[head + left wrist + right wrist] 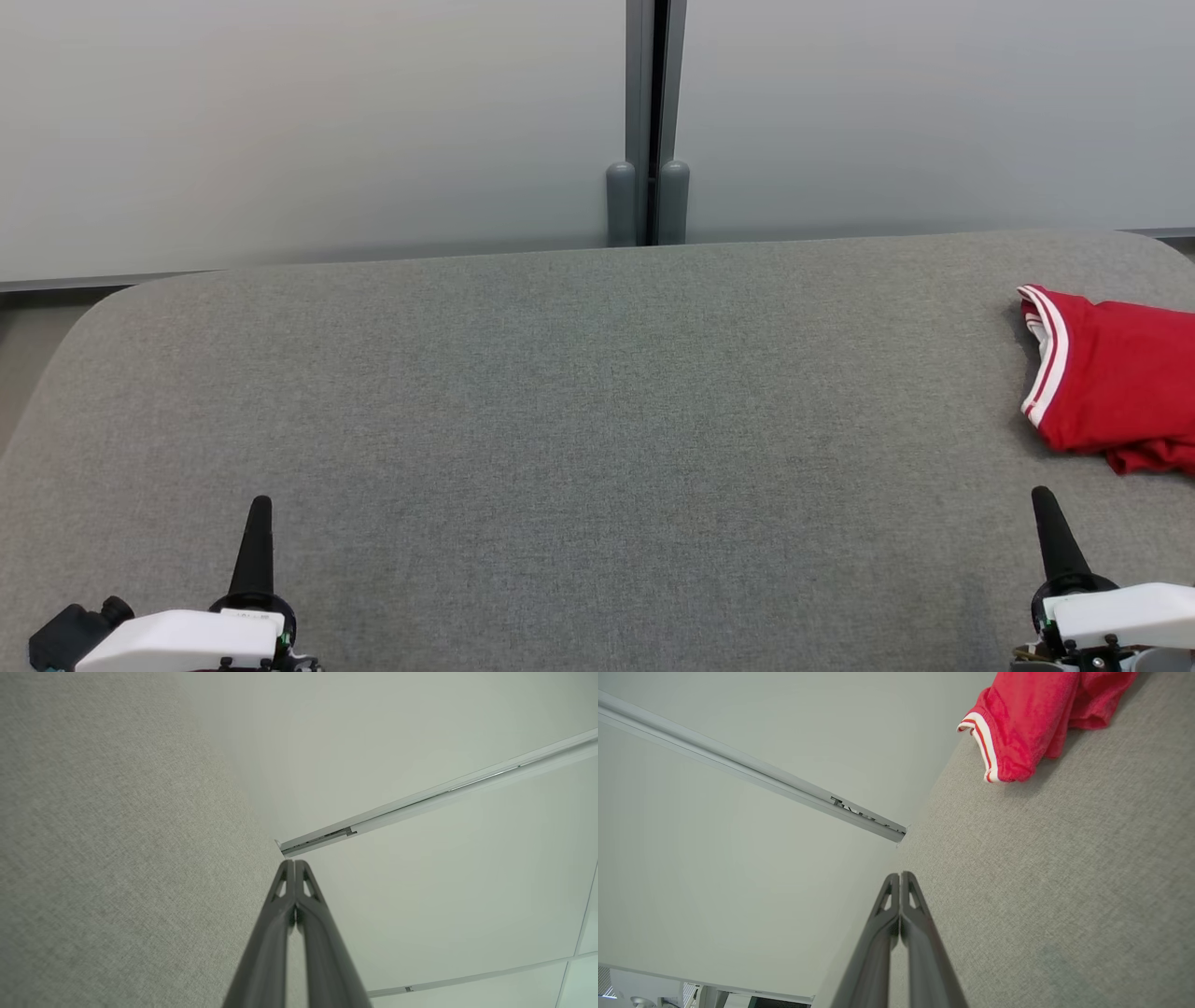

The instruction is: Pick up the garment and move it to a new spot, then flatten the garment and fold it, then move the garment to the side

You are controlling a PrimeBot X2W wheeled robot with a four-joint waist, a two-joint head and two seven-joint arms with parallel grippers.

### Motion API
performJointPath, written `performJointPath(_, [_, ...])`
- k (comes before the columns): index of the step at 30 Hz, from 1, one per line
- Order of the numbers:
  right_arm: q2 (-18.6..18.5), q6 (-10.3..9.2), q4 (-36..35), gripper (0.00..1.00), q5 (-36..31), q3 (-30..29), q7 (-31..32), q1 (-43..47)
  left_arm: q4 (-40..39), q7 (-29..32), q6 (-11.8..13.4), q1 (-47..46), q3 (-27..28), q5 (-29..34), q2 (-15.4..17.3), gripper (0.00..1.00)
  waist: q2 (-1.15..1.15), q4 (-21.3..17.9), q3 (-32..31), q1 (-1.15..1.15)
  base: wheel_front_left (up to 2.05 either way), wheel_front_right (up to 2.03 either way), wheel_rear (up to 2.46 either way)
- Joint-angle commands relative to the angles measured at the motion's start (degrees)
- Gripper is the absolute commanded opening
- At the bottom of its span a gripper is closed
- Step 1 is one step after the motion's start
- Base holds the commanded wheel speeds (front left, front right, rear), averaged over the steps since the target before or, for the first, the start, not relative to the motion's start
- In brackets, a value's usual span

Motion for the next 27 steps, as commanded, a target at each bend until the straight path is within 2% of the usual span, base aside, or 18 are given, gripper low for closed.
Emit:
performJointPath(1, [-0.6, 0.01, -0.2, 0.00, 1.8, -0.2, 0.6, -1.1, -0.1, 0.5, -0.5, -1.6, 0.4, -1.3, 0.4, 0.00, 0.00, 0.0, 0.0, 0.00, 0.00, 0.00, 0.00])
performJointPath(27, [-0.7, 0.01, 0.7, 0.00, 15.6, -0.5, 3.8, -3.9, 0.9, 3.8, -2.2, -4.7, 1.5, -12.4, 0.5, 0.00, 0.00, -0.2, 0.4, 0.00, 0.00, 0.00, 0.00])
